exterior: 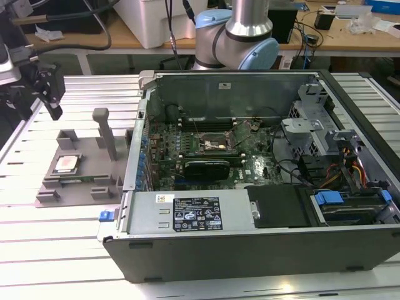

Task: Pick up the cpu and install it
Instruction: 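Pick up the cpu and move it towards the insertion slot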

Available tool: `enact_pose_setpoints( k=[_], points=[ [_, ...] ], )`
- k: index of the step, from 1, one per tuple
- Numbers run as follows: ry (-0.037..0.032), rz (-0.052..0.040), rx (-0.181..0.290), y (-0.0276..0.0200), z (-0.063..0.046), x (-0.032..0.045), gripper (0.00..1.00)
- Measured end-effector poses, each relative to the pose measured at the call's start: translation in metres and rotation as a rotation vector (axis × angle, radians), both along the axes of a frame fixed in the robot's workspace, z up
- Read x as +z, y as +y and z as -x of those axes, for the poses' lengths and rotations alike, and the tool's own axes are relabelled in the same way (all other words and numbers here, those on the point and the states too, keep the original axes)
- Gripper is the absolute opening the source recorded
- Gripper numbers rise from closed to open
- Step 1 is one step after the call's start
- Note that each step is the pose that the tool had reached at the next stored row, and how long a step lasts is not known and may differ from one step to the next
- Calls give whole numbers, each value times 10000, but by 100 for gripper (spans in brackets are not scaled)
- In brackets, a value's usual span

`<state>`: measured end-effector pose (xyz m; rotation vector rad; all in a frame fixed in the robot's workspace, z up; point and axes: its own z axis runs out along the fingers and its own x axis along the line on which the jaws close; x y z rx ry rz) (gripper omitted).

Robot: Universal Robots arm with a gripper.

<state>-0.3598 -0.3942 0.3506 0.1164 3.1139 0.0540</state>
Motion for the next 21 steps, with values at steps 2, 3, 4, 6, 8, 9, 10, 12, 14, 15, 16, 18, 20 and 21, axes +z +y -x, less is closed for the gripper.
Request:
enact_pose_setpoints(
  k=[2, 3, 4, 6, 8, 9, 10, 12, 14, 15, 16, 18, 20, 21],
  points=[
    [1, -1, 0, 0, 0, -13, 60],
    [1, 0, 0, 0, 0, -19, 60],
    [1, 0, 0, 0, 0, -25, 60],
    [0, 0, 0, 0, 0, -39, 60],
    [0, 0, 0, 0, 0, -54, 60],
    [0, 0, 0, 0, 0, -62, 60],
    [0, -1, 0, 0, 0, -68, 60],
    [0, 0, 0, 0, 0, -81, 60],
    [0, 0, 0, 0, 0, -96, 60],
    [0, -1, 0, 0, 0, -102, 60],
    [0, -1, 0, 0, 0, -108, 60],
    [0, -1, 1, 0, 0, -120, 60],
    [1, 0, 0, 0, 0, -131, 60],
    [0, -1, 0, 0, 0, -138, 60]
  ],
)
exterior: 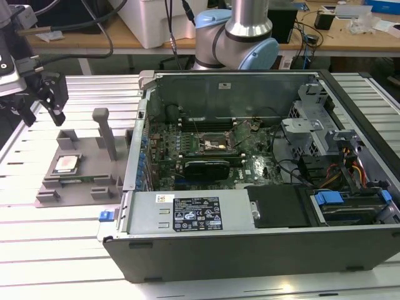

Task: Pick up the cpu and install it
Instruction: 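Pick up the cpu and move it towards the insertion slot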

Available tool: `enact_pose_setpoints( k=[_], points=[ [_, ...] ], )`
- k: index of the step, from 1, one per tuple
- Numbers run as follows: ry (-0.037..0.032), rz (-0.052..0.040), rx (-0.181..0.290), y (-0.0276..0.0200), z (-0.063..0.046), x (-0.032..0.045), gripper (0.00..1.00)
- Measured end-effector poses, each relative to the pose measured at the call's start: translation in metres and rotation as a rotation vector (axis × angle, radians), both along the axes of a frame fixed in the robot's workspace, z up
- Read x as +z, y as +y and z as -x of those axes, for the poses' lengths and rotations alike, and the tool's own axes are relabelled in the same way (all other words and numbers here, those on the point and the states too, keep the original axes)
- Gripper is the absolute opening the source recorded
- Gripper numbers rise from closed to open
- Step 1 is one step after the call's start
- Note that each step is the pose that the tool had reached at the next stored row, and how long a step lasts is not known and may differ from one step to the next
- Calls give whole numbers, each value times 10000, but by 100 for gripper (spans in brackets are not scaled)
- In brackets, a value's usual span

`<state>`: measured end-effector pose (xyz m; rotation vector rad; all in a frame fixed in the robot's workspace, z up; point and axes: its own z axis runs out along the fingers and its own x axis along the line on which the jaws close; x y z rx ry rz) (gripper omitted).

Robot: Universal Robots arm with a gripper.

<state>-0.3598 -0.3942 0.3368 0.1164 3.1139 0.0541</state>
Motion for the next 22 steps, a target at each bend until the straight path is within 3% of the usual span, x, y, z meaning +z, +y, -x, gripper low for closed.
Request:
enact_pose_setpoints(
  k=[5, 6, 12, 22],
  points=[
    [1, 1, 0, 0, 0, -40, 60],
    [1, 1, 0, 0, 0, -89, 60],
    [0, 0, -1, 0, 0, -162, 60],
    [1, 1, 0, 0, -2, -231, 60]
  ],
)
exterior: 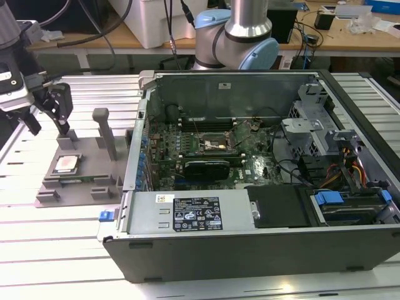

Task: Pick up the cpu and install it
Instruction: 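Pick up the cpu and move it towards the insertion slot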

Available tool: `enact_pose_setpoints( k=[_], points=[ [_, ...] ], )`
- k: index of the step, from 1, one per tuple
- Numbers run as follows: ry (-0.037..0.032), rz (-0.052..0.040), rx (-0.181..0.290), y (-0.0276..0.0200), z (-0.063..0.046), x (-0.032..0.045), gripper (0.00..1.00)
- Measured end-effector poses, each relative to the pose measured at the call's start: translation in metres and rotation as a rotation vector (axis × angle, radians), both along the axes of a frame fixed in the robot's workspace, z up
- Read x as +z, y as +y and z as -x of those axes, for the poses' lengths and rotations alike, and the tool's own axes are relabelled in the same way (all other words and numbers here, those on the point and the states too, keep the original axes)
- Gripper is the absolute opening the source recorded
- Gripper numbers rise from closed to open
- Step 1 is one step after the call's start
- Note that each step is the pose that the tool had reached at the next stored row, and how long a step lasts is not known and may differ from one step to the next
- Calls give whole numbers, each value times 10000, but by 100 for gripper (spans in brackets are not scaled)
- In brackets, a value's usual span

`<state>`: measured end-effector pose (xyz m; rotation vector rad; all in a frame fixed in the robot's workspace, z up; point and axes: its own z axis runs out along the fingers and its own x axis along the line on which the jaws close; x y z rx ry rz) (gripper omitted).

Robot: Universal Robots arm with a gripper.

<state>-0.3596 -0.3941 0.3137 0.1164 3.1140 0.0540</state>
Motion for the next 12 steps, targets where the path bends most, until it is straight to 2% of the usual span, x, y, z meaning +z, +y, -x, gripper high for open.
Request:
enact_pose_setpoints(
  k=[12],
  points=[
    [0, 0, 0, 0, -4, -87, 60]
  ],
)
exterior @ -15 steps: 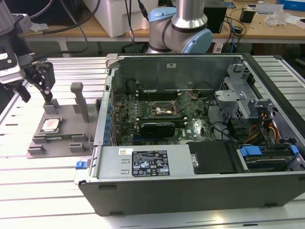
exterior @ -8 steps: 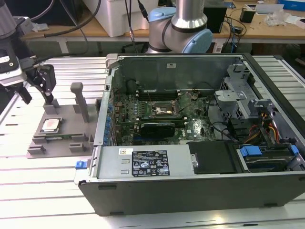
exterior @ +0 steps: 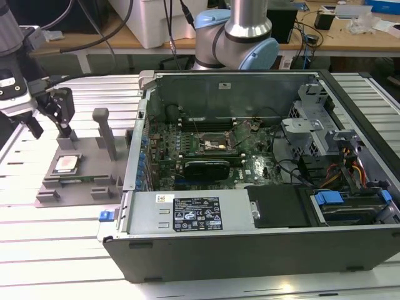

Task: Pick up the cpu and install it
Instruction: 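Pick up the cpu and move it towards the insertion slot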

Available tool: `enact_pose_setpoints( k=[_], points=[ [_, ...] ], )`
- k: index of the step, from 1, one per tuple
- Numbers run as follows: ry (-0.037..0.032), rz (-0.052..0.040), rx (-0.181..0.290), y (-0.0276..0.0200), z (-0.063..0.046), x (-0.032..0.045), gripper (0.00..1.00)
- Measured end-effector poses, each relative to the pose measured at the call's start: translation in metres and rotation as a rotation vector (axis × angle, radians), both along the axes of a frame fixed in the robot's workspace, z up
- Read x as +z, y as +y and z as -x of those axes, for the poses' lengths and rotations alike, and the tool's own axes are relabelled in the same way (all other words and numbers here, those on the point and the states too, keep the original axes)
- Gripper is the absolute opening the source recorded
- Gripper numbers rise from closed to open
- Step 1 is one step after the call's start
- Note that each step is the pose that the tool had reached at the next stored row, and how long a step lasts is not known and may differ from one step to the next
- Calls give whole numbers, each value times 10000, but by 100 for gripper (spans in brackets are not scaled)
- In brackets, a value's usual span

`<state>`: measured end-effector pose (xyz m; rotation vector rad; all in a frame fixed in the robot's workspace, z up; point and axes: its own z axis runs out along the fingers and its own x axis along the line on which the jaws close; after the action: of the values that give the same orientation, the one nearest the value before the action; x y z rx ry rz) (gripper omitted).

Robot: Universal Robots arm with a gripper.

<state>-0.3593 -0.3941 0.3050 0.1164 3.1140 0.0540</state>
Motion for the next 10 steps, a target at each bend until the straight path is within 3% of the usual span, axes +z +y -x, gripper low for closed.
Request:
enact_pose_setpoints(
  k=[10],
  points=[
    [0, 0, 0, 0, -4, -66, 60]
  ],
)
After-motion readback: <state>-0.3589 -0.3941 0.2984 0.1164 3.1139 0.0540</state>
